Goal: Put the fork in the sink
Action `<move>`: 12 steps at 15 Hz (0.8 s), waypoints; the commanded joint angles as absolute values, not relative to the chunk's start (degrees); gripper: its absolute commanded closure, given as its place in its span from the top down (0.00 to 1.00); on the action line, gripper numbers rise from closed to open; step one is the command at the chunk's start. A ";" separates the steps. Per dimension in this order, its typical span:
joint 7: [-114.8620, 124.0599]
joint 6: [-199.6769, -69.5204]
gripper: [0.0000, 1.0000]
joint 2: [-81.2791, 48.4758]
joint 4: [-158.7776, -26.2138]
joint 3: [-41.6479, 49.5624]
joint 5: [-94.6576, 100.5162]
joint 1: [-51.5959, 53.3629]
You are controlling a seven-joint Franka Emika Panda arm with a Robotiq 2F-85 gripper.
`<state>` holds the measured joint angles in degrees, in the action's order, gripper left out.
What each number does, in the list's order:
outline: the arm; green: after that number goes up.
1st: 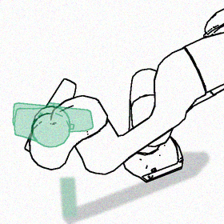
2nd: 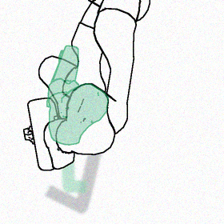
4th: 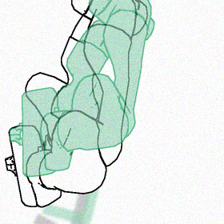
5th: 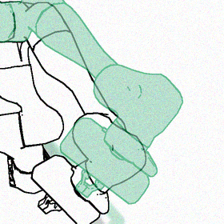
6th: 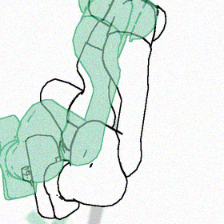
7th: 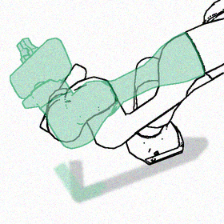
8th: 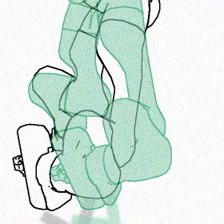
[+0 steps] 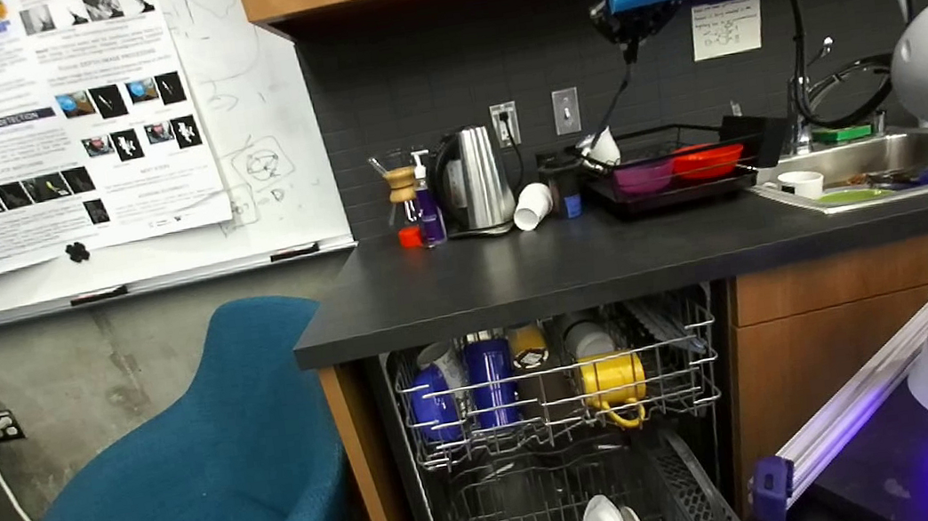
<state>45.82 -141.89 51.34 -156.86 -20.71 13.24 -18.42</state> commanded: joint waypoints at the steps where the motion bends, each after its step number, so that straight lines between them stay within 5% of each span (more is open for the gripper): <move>1: 50.77 -138.26 0.00 53.85 -157.76 -22.07 16.44 -23.43; 12: 52.93 -138.37 0.00 44.21 -157.56 -9.98 20.94 -35.95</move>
<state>52.22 -137.27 47.75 -159.16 -13.96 19.01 -33.35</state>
